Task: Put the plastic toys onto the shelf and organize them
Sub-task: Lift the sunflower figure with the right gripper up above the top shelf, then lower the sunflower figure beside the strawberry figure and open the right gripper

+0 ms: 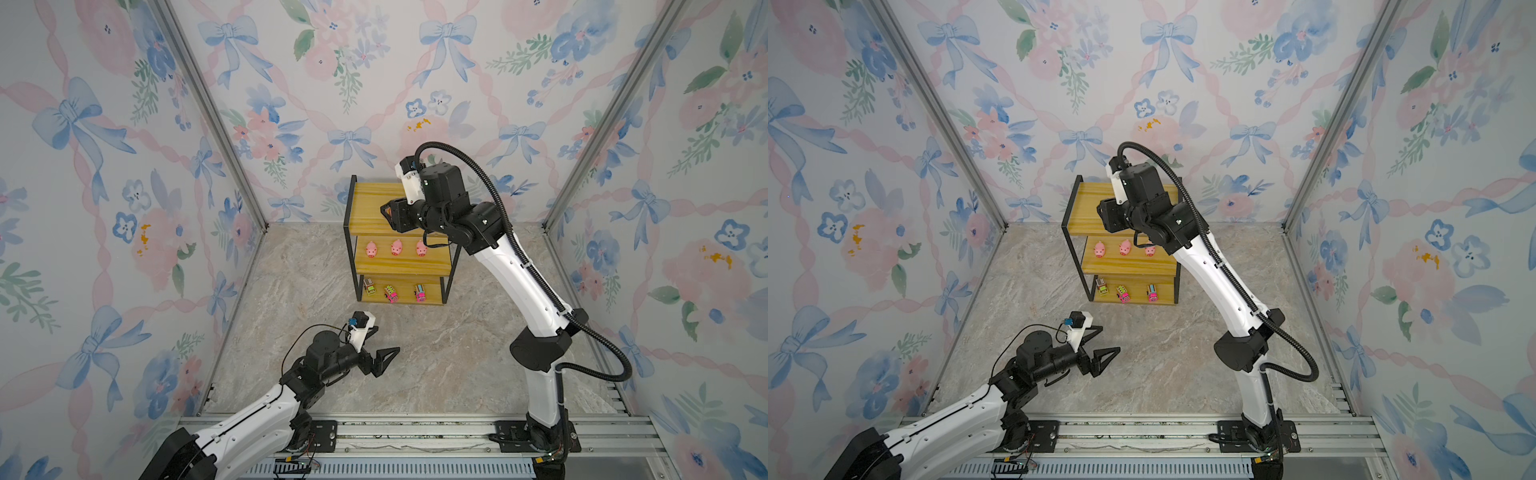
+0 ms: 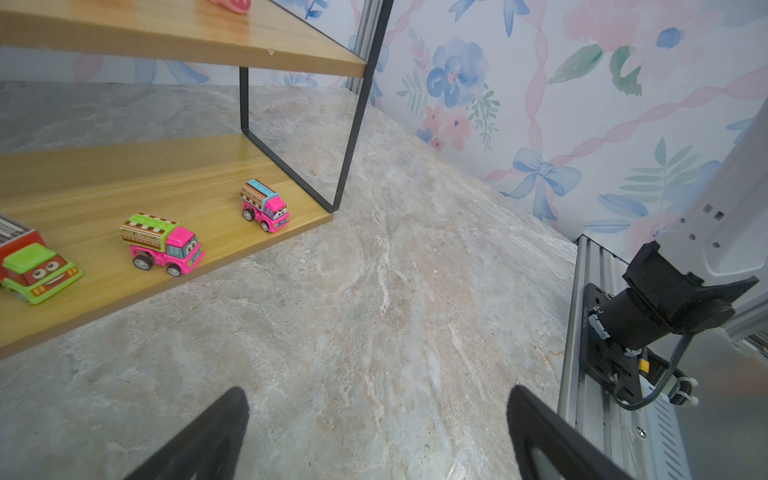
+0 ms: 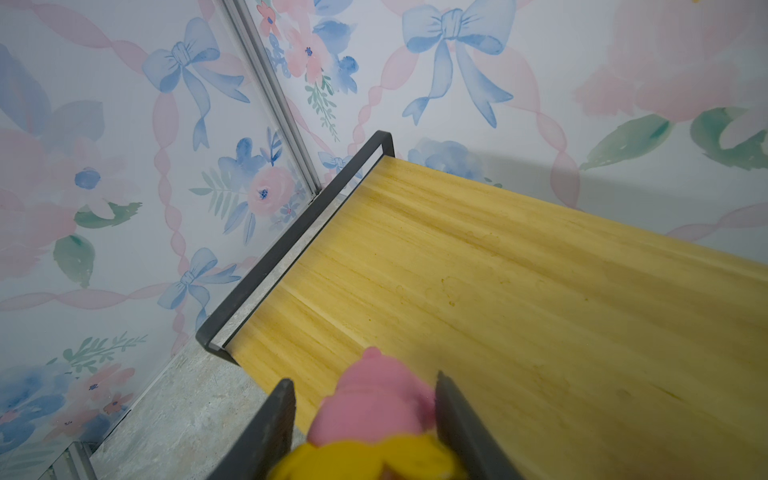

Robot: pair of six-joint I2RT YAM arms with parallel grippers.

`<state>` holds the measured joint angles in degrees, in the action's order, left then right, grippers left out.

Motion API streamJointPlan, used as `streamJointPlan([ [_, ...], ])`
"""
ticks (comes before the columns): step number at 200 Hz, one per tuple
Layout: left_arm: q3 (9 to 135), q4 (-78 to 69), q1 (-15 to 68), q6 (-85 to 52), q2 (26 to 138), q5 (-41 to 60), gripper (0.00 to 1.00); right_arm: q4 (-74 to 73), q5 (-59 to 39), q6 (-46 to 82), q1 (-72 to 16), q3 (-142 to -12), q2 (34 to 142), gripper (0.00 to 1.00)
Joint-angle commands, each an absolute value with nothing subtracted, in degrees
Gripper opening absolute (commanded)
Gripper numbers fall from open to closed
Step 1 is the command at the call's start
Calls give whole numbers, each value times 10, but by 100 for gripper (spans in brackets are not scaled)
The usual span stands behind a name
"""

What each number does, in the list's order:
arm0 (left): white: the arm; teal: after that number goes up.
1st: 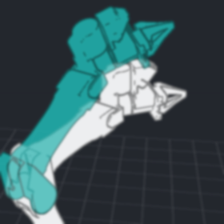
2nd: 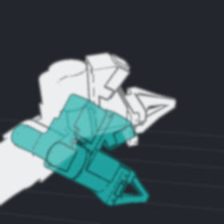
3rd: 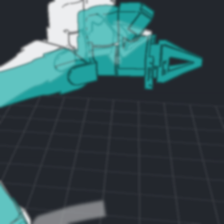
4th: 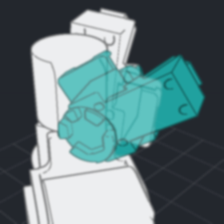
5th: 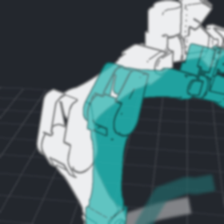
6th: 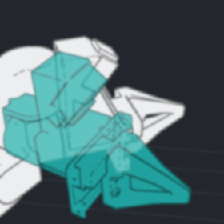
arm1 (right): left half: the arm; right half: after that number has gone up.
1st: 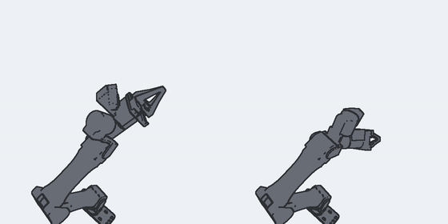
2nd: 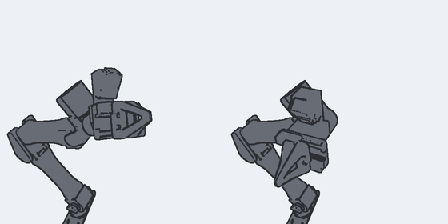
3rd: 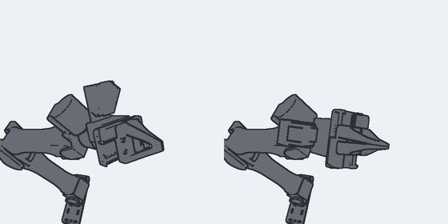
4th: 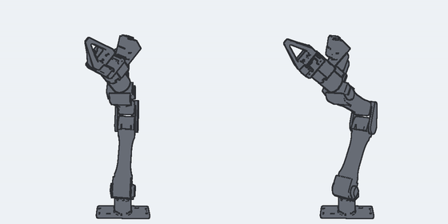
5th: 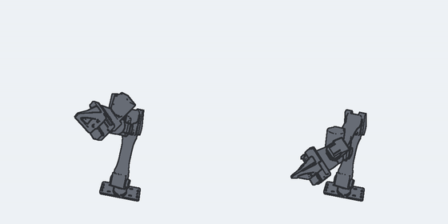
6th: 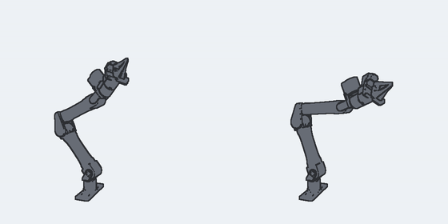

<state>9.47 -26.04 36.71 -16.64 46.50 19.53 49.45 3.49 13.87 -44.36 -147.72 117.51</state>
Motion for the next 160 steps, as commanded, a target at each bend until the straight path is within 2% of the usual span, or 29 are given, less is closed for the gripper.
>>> streamJointPlan([
  [1,83,-254,363,-153,456,198,98,460,45,148,-453,-1480,1182,32],
  [160,78,-252,359,-151,450,199,98,460,76,141,-451,-1483,1208,38],
])
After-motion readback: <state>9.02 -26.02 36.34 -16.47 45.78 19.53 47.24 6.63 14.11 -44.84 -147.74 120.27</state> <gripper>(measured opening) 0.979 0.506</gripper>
